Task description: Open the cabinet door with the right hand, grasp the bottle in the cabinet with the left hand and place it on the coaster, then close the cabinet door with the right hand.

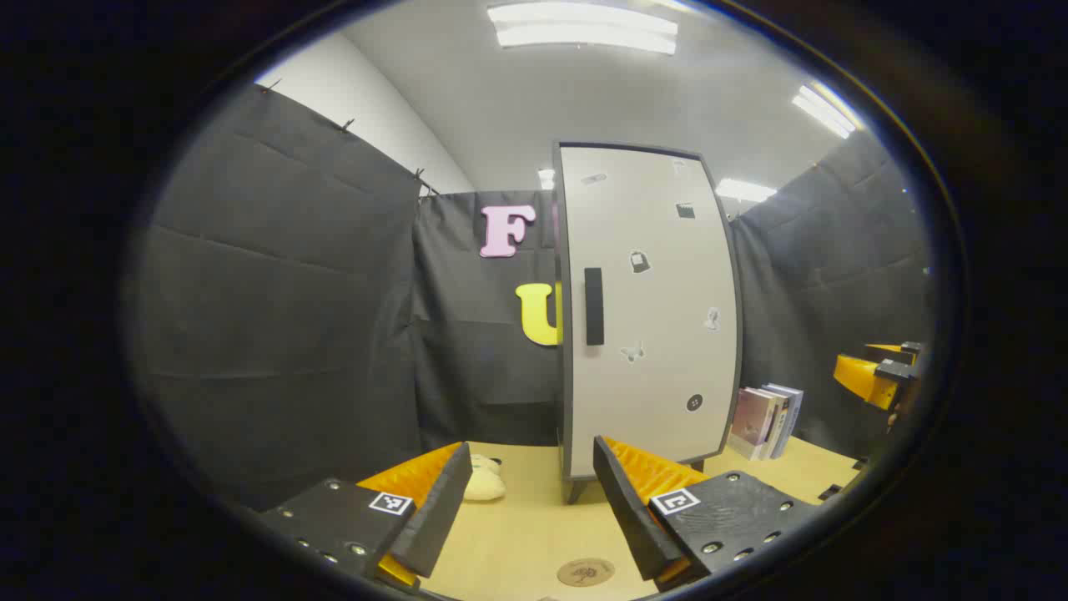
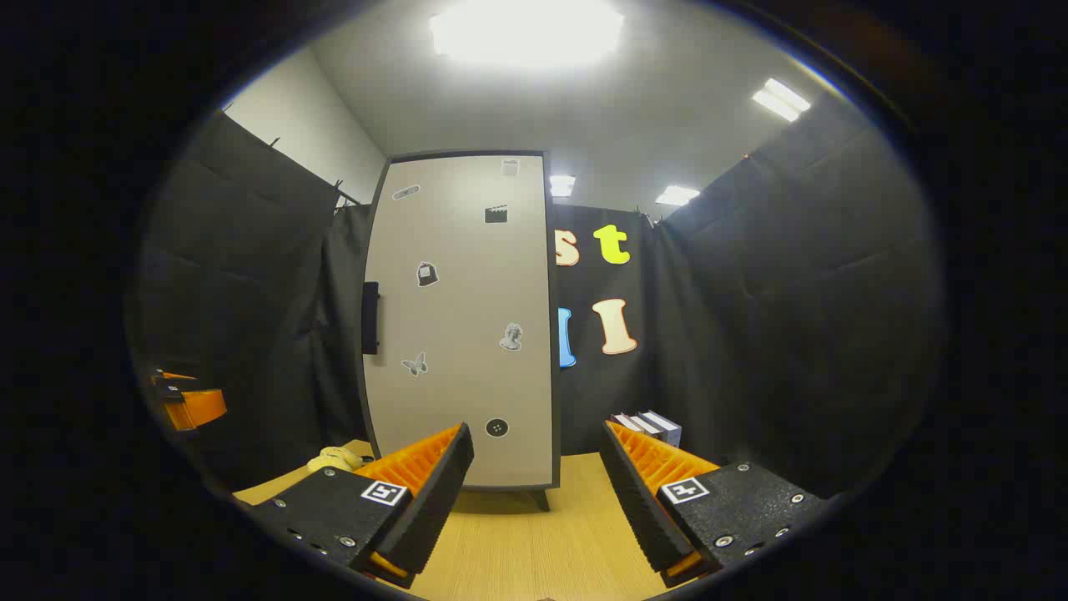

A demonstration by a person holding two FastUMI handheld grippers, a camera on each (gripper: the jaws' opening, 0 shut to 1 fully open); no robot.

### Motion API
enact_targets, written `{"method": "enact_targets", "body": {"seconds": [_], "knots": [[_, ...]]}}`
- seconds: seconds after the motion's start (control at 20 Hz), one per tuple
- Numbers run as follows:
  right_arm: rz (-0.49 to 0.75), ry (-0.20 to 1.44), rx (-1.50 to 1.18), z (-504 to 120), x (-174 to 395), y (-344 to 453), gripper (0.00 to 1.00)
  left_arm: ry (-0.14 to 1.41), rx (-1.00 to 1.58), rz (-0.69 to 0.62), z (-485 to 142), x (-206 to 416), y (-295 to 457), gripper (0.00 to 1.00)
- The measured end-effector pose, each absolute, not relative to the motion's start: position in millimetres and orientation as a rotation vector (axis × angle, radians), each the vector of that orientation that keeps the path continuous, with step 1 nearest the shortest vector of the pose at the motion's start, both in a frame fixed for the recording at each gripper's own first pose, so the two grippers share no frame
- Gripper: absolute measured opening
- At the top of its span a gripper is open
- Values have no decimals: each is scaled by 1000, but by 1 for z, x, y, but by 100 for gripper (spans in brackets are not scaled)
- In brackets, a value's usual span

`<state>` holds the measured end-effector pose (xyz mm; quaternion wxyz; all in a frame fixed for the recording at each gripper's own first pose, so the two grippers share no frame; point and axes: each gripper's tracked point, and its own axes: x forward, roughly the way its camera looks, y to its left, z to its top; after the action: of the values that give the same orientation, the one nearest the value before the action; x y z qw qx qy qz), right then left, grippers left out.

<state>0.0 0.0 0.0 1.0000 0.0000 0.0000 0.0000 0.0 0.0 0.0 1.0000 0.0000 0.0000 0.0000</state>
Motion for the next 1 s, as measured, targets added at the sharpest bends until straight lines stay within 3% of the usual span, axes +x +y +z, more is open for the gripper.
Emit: {"method": "enact_targets", "body": {"seconds": [1.0], "knots": [[35, 8, 9, -2, 18, 4, 94, -31, 46, 17, 10, 2, 4, 88]]}}
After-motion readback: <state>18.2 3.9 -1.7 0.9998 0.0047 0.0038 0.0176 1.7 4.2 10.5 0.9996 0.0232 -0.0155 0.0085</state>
